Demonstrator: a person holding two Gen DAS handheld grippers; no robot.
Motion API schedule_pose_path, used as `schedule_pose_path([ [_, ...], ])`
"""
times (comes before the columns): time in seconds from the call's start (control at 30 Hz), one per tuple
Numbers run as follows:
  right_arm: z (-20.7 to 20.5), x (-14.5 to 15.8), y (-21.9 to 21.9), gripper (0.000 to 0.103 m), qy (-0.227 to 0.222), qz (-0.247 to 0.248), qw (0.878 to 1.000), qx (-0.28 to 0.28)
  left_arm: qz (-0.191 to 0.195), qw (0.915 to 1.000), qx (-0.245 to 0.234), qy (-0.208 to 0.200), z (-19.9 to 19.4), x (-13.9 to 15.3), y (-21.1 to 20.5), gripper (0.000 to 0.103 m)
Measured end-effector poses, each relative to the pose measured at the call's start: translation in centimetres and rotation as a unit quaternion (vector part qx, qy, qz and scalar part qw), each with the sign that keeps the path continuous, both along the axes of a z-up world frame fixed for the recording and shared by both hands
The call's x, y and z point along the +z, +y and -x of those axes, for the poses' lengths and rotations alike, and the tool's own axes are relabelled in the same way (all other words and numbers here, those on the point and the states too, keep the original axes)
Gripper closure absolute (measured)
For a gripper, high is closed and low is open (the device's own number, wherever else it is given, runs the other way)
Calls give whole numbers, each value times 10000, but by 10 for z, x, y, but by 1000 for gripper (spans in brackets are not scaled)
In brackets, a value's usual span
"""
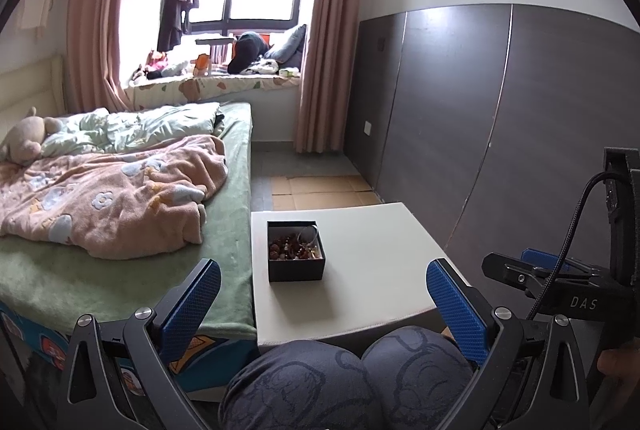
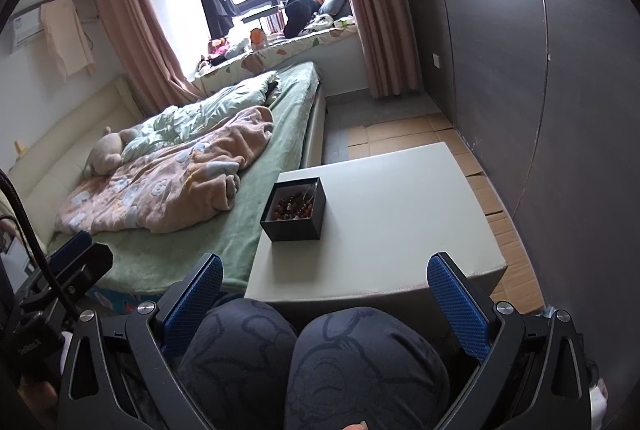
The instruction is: Organize jewelry
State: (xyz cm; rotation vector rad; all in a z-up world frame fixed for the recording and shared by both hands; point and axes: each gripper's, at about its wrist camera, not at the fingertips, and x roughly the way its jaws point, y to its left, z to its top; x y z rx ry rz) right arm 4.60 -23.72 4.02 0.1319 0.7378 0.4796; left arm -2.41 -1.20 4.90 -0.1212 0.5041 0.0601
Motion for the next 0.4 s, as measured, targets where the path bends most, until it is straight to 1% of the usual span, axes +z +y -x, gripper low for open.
schedule_pose_path([
  [0.4,-2,0,0,0,12,34,10000,-35,22,10000,-48,-1,-2,0,1,0],
])
